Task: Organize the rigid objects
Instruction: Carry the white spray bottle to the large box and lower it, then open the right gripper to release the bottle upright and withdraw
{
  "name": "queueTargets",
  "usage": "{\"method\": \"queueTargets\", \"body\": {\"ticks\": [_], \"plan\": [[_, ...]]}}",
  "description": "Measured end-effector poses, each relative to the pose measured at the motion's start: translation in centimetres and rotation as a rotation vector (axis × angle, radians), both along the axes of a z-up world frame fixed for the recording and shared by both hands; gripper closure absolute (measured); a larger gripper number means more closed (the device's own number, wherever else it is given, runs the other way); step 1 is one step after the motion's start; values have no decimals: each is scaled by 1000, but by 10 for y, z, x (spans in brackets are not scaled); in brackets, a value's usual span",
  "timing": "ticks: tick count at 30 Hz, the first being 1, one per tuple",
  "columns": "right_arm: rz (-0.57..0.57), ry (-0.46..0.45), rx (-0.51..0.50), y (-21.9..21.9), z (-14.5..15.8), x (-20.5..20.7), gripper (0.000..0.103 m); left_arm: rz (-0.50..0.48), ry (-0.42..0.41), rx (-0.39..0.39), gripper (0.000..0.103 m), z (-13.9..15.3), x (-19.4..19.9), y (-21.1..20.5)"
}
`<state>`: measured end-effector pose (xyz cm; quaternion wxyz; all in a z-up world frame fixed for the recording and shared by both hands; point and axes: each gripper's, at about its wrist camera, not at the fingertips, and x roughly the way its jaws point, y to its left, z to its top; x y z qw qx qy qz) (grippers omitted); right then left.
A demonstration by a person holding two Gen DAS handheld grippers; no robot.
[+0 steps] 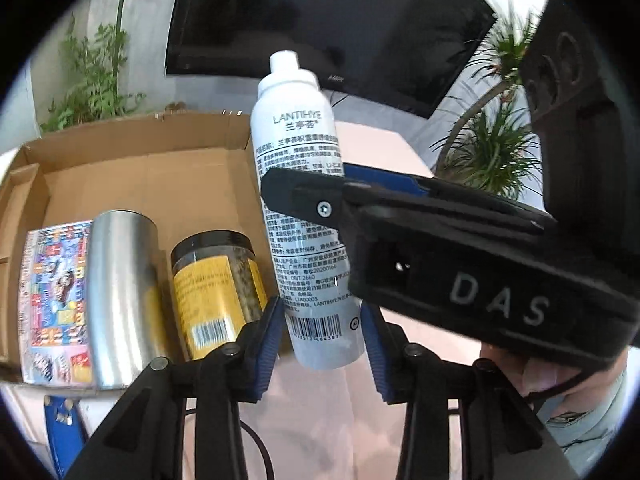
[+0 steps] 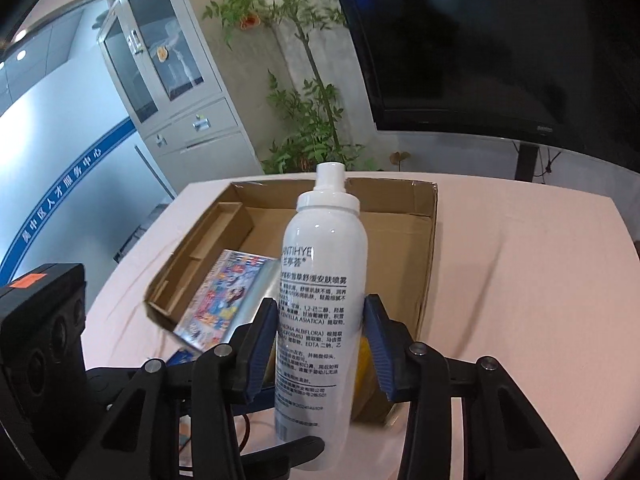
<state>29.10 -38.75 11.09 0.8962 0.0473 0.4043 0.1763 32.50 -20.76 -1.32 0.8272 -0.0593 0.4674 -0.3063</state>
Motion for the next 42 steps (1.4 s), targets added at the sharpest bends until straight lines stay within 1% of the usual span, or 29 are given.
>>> {"method": "queueTargets", "body": {"ticks": [1,2,4,5,7,8,9,11,13,16,18,19,21,22,24,25,28,29,31,33,35,37,38,39,40,41,42], "plan": [[-2,9,-7,-5,-6,10,61,2,18,5,75,-6,10,-3],[-16,19,-22,-11,-14,20,61,-8,38,8,103,-13,15,-7],[-42,40,-25,-19,-32,34,62,-31,95,-12,103,-27,21,-12],[-58,54,-17,-23,-43,39,62,-40,102,9,103,-34,21,-18],[-85,116,4,-30,-72,46,62,-43,122,39,103,-45,17,-25],[-90,114,13,-32,-81,47,61,-47,138,42,103,-52,18,-27],[-89,97,26,-32,-86,46,61,-43,148,45,103,-56,17,-26],[-103,112,27,-31,-90,52,61,-32,159,40,103,-61,18,-23],[-108,120,20,-28,-94,60,61,-20,154,25,103,-59,11,-14],[-112,144,8,-23,-98,73,61,6,124,15,103,-52,0,4],[-108,158,-12,-19,-94,83,61,33,111,14,103,-48,-6,19],[-98,173,-35,-14,-97,93,61,45,106,16,103,-46,-8,27],[-85,235,-92,-3,-110,112,62,63,100,19,103,-44,-11,36],[-81,264,-142,3,-120,119,62,70,97,21,103,-43,-11,40],[-74,296,-193,11,-139,128,63,82,92,33,103,-42,-13,44],[-77,291,-218,15,-141,128,63,83,88,40,103,-41,-16,46],[-119,303,-192,13,-136,123,62,87,72,43,101,-39,-19,55],[-124,308,-183,13,-135,121,62,90,56,40,100,-37,-20,61],[-142,315,-200,14,-139,118,62,105,6,55,89,-37,-21,66],[-161,313,-213,18,-141,117,62,130,-28,87,67,-38,-24,68],[-198,323,-189,20,-141,113,61,161,-58,109,58,-34,-32,75],[-207,304,-187,24,-134,105,60,171,-105,111,56,-22,-42,81],[-204,275,-191,27,-125,95,51,179,-149,107,56,-10,-51,88],[-194,237,-165,26,-115,84,41,189,-185,101,54,1,-59,94],[-194,203,-147,26,-107,74,18,194,-212,90,53,12,-66,101],[-205,167,-140,26,-99,64,3,195,-247,73,46,24,-77,110],[-221,124,-146,26,-91,52,3,203,-281,64,36,37,-90,120]]}}
